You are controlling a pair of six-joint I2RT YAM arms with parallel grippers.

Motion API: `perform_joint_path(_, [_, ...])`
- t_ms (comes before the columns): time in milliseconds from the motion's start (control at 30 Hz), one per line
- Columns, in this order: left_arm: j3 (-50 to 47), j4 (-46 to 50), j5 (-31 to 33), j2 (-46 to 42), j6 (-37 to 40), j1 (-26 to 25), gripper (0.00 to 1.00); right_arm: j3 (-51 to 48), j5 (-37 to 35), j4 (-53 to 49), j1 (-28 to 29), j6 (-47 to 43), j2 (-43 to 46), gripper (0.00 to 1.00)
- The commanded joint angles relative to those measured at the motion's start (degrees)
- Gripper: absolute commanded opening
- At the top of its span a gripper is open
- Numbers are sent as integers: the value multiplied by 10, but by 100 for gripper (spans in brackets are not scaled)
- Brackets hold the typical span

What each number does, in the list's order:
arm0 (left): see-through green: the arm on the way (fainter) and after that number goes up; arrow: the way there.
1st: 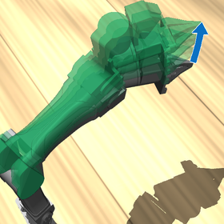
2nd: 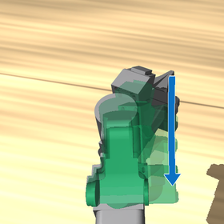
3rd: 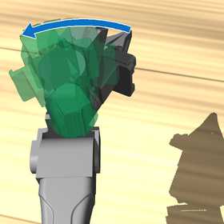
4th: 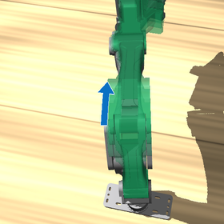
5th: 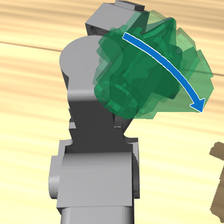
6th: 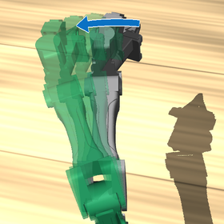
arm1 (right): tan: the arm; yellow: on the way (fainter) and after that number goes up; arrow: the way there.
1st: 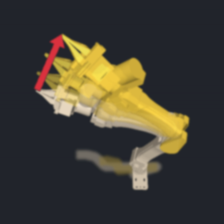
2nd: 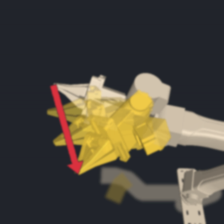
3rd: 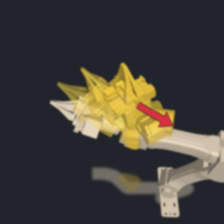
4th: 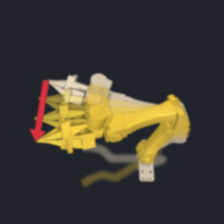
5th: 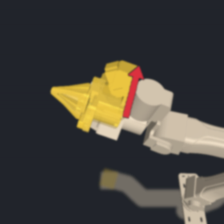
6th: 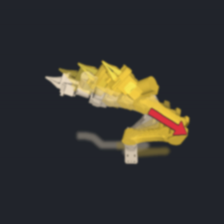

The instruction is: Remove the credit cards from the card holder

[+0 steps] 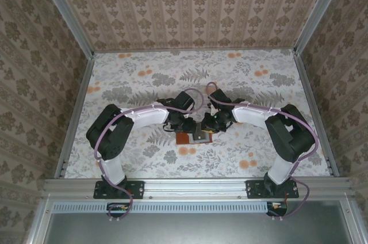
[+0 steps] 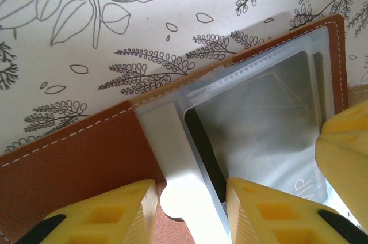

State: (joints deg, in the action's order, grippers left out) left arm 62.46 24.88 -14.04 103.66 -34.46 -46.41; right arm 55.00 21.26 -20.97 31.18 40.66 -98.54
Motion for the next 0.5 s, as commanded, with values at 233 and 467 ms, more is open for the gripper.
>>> perform_joint_path(233, [-8,34,27,-5,14,5,35,-9,-36,-44,1,0,11,21])
perform_joint_path(467, [-7,32,31,-21,14,6,35,-8,-39,-50,2,2,21,19])
